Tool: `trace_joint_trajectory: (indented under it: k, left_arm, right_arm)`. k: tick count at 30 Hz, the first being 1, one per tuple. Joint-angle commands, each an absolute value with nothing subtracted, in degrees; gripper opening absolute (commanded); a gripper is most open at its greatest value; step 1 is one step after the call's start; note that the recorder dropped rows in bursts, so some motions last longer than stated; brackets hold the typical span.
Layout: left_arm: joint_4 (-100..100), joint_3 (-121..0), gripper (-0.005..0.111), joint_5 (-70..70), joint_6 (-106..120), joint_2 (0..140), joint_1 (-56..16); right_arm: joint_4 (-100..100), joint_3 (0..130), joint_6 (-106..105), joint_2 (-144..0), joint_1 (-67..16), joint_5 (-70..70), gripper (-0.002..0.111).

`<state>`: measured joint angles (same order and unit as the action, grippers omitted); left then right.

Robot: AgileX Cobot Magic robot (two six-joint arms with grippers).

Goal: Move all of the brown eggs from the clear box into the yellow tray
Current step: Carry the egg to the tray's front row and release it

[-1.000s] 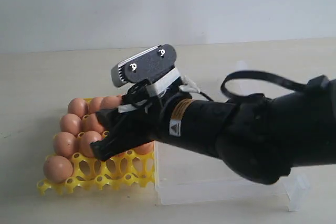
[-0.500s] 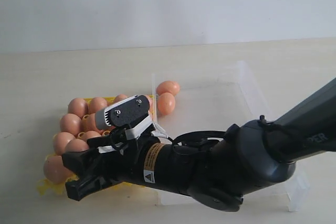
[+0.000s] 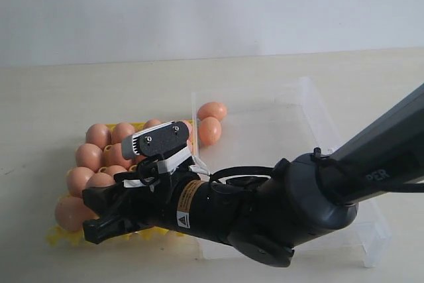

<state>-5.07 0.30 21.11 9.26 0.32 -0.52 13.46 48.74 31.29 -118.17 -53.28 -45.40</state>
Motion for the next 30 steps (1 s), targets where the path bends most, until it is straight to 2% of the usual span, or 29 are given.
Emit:
trace_joint_trajectory:
  k: [1, 8, 13, 18, 21, 23, 29, 30]
  left_arm:
    - [-5.28, 0.00, 0.000, 20.66, 8.99, 0.00, -0.60]
    - [-5.28, 0.00, 0.000, 20.66, 8.99, 0.00, -0.60]
    - [-5.28, 0.00, 0.000, 20.66, 8.99, 0.00, -0.60]
    - [-5.28, 0.00, 0.000, 20.66, 8.99, 0.00, -0.60]
    - [-5.28, 0.00, 0.000, 20.66, 8.99, 0.00, -0.60]
    - [-5.28, 0.00, 0.000, 20.66, 8.99, 0.00, -0.60]
    - [-5.28, 0.00, 0.000, 20.66, 8.99, 0.00, -0.60]
    - [-5.28, 0.00, 0.000, 20.66, 8.99, 0.00, -0.60]
  right_arm:
    - [12.83, 49.11, 31.44, -118.04, -53.33, -45.63, 0.016]
    - [11.95, 49.11, 31.44, -118.04, -53.33, -45.16, 0.048]
    - [10.94, 49.11, 31.44, -118.04, -53.33, -44.77, 0.059]
    - [10.94, 49.11, 31.10, -118.04, -53.33, -44.76, 0.060]
    - [12.08, 49.11, 31.09, -115.65, -53.33, -43.10, 0.053]
    - [12.68, 49.11, 29.96, -110.97, -53.33, -38.55, 0.041]
    - [4.35, 49.11, 11.92, -93.26, -48.93, -13.60, -0.001]
    - [2.60, 49.11, 9.92, -91.42, -47.25, -10.75, 0.000]
